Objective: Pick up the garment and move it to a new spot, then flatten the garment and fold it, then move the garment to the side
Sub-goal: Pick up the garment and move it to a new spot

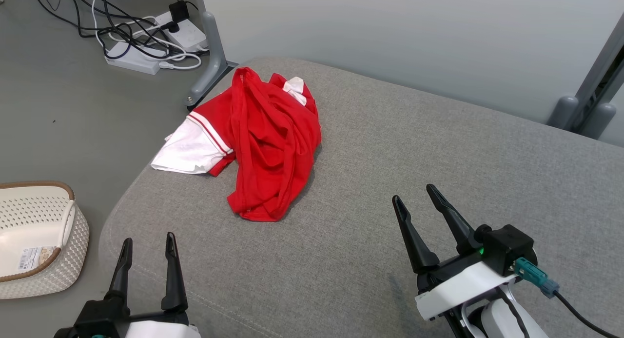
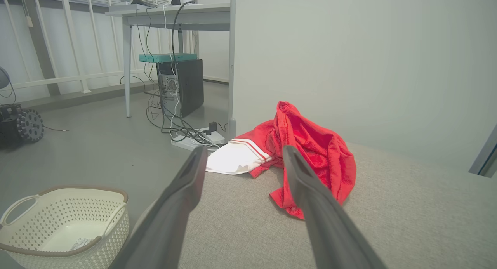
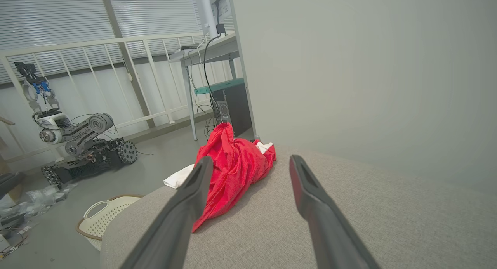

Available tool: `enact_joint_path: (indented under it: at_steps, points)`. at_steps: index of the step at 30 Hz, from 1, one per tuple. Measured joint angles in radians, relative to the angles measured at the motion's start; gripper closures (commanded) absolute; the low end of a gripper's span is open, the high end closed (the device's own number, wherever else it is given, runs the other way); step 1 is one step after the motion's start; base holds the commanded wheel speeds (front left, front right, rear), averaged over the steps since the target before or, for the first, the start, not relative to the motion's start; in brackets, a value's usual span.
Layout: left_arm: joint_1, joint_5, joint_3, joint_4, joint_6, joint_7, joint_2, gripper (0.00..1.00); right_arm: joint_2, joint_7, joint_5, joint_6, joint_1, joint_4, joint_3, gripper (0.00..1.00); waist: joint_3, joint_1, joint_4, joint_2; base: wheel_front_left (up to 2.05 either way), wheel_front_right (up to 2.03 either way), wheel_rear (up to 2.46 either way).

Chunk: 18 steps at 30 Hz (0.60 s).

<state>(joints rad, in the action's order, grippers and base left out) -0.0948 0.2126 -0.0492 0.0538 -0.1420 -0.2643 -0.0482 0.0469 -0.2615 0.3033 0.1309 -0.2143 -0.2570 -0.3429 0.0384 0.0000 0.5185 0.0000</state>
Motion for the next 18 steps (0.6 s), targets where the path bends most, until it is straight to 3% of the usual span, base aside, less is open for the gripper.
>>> enact_joint_path:
  at_steps: [7,18]
  points:
    - [0.017,-0.005,-0.003,0.018,0.012,0.0,0.0,0.0,0.0,0.0,-0.015,0.0,0.009,0.013,0.028,0.0,0.023,0.0,-0.001,0.0,0.0,0.0,0.0]
    - [0.165,-0.005,0.07,0.076,0.128,0.0,-0.002,0.0,-0.001,0.0,-0.122,0.0,-0.02,0.068,0.116,0.0,0.129,0.0,-0.025,0.0,0.0,0.0,0.0]
